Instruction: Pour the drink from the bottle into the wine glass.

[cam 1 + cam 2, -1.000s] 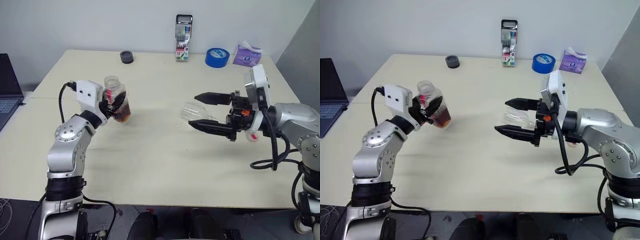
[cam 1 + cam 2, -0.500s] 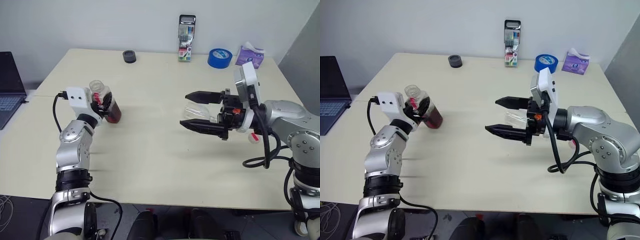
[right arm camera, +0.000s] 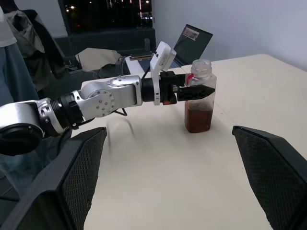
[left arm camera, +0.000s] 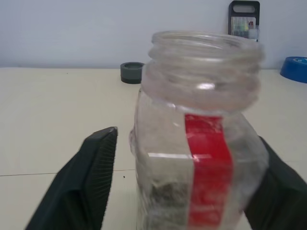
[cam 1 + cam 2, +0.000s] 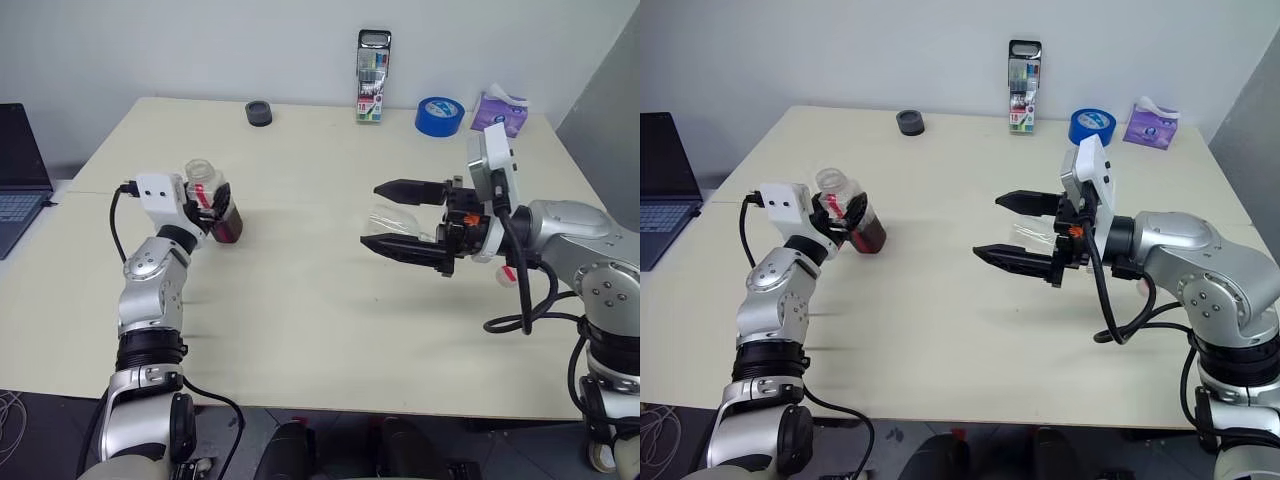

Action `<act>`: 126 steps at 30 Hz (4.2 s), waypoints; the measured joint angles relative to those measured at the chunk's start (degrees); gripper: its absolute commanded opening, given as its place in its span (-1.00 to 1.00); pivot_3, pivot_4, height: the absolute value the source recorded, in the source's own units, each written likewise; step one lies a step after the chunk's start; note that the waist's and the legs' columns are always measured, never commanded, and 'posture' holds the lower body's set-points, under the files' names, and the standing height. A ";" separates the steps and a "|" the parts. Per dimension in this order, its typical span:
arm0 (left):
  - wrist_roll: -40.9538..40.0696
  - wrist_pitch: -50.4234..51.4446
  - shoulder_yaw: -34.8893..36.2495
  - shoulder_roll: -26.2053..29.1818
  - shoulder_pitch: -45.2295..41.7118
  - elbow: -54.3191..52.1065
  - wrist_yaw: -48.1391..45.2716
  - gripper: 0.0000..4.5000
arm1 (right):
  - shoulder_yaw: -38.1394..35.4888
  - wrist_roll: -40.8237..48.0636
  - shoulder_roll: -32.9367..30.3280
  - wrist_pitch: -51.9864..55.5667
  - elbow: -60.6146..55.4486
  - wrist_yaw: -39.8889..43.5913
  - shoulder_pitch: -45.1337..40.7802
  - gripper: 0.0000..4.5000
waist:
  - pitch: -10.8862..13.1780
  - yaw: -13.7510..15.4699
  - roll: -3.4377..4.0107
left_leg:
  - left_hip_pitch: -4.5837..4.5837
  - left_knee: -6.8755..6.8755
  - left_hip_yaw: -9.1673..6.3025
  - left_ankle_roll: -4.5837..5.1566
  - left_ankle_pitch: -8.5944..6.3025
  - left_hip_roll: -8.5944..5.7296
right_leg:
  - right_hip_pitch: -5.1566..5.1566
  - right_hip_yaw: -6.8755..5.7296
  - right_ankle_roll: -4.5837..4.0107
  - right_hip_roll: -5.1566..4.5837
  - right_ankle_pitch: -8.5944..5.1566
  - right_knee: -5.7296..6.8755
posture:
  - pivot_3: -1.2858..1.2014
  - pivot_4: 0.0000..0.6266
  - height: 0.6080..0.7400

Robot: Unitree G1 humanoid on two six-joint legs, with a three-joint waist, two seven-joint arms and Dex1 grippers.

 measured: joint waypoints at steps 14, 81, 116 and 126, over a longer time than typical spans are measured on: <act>-1.13 7.32 -0.33 -4.51 11.48 -14.96 3.97 0.99 | 0.41 -0.71 -0.15 0.06 -0.49 -1.01 2.40 1.00 | 0.00 -0.01 0.00 | 0.00 -0.01 0.00 0.00 0.00 0.01 | 0.00 0.03 0.00 -0.01 0.00 0.00 | 0.03 -0.52 1.00; -13.53 26.94 -18.60 7.73 21.77 -51.06 -18.50 1.00 | 33.79 -79.43 2.79 -31.37 53.46 -3.54 -12.80 -0.89 | -0.02 -0.36 0.06 | 0.10 -0.02 0.09 -0.22 0.12 0.01 | 0.02 0.11 -0.03 0.04 0.00 0.04 | 0.03 -0.52 1.00; -7.51 17.34 -11.62 0.16 50.12 -63.71 -2.92 1.00 | 3.95 -50.74 39.25 -55.59 75.99 -26.40 -9.12 -0.92 | -0.69 -0.56 0.42 | 1.03 -0.26 -0.08 0.07 -0.05 -0.04 | 1.06 0.02 -0.01 -0.03 -0.01 -0.25 | 0.03 -0.52 1.00; -7.51 17.21 -11.66 0.06 50.12 -63.82 -2.41 1.00 | 5.39 -49.15 34.90 -42.49 56.32 -23.87 1.40 -0.92 | -0.98 0.36 0.43 | 1.88 -1.03 -0.08 0.10 -0.07 -0.09 | 1.90 0.01 0.00 -0.04 -0.03 -1.00 | 0.03 -0.52 1.00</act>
